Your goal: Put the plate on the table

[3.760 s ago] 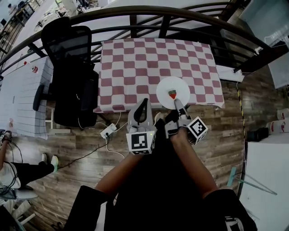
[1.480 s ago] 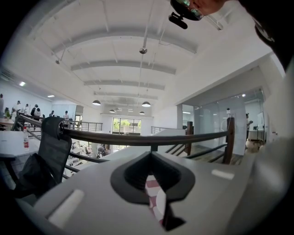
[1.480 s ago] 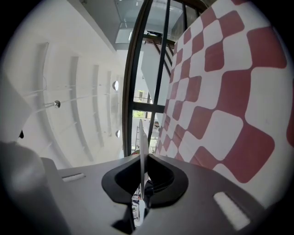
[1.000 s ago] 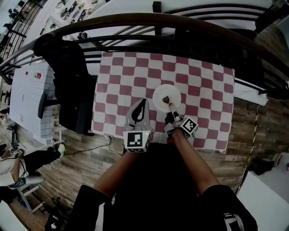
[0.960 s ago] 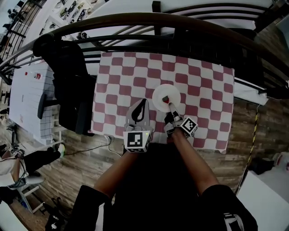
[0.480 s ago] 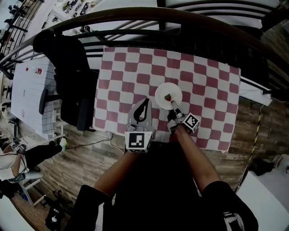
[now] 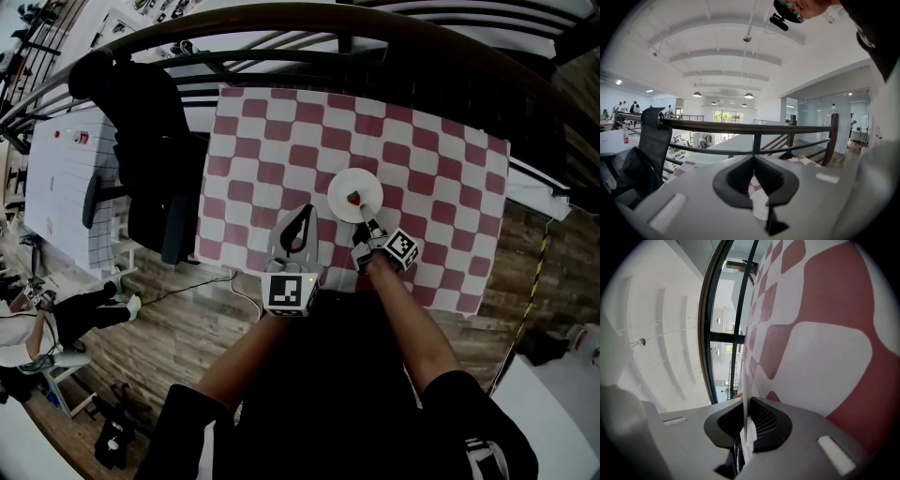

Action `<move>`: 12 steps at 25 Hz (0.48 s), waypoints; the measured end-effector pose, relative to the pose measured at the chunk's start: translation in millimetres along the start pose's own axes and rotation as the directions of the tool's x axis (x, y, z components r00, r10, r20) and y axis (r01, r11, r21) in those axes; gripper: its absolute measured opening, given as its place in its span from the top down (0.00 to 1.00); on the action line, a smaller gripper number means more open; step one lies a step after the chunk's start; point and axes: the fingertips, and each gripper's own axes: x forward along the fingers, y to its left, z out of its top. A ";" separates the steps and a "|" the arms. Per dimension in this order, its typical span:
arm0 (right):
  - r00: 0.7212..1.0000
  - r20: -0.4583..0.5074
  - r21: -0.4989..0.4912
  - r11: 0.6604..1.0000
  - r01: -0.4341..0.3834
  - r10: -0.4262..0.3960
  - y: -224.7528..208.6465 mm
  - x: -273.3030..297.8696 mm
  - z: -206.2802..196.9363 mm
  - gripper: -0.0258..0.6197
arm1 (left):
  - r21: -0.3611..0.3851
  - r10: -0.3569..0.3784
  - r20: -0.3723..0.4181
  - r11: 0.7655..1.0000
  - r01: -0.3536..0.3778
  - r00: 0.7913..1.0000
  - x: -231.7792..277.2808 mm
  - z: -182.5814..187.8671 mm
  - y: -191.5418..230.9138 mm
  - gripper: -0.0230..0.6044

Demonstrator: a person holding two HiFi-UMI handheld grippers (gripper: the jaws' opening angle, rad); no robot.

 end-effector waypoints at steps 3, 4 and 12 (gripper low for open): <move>1.000 -0.009 0.000 1.000 0.008 -0.008 -4.4 0.8 -0.1 0.94 | -0.004 0.008 -0.004 1.000 -0.008 1.000 -0.2 -1.4 2.3 0.95; 1.000 -0.010 0.001 1.000 0.007 -0.007 -4.7 0.6 -0.4 0.94 | -0.006 0.011 -0.003 1.000 -0.012 1.000 -1.2 -1.2 3.2 0.95; 0.996 -0.013 0.070 0.993 0.094 -0.093 -15.6 2.8 1.7 0.93 | -0.029 0.040 -0.011 0.999 -0.040 0.999 -8.8 -8.6 6.9 0.95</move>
